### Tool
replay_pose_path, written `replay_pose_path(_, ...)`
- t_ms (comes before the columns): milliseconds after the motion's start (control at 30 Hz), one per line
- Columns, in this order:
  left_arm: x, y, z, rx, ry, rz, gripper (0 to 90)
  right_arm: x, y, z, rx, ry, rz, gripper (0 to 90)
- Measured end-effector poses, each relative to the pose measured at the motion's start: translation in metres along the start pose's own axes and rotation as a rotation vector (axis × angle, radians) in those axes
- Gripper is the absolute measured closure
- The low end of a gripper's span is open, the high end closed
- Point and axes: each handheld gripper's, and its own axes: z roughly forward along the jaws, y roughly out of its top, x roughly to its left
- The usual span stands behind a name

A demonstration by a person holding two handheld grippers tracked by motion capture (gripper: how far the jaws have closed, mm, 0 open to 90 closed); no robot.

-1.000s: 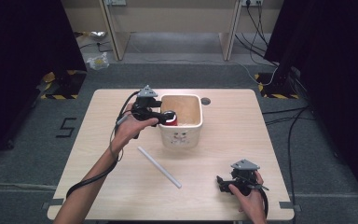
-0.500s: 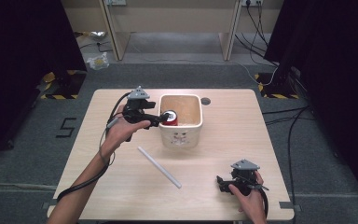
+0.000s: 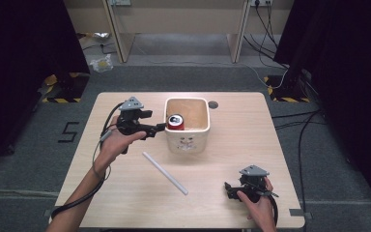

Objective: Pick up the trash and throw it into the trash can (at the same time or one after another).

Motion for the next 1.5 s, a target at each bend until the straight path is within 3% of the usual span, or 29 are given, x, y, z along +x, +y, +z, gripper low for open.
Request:
replay_pose_path(167,-0.003,-0.013,-0.004,0.008,0.023,0.000,22.2,0.000,0.000,0.000,-0.001,0.000,0.000,0.2)
replay_pose_path(600,-0.017,-0.051,-0.004,0.015,0.033,-0.020,23.0,0.000,0.000,0.000,0.001,0.000,0.000,0.2)
replay_pose_path(800,-0.024,-0.075,0.006,0.037,0.040,-0.039,23.1,0.000,0.000,0.000,0.001,-0.001,0.000,0.2)
replay_pose_path(1200,-0.029,-0.098,0.025,0.078,0.076,-0.041,23.6,0.000,0.000,0.000,0.001,0.000,0.000,0.2)
replay_pose_path(1400,-0.033,-0.105,0.033,0.094,0.055,-0.045,23.6,0.000,0.000,0.000,0.001,0.000,0.000,0.2)
replay_pose_path(1500,-0.037,-0.114,0.041,0.126,0.046,-0.040,23.6,0.000,0.000,0.000,0.001,0.000,0.000,0.2)
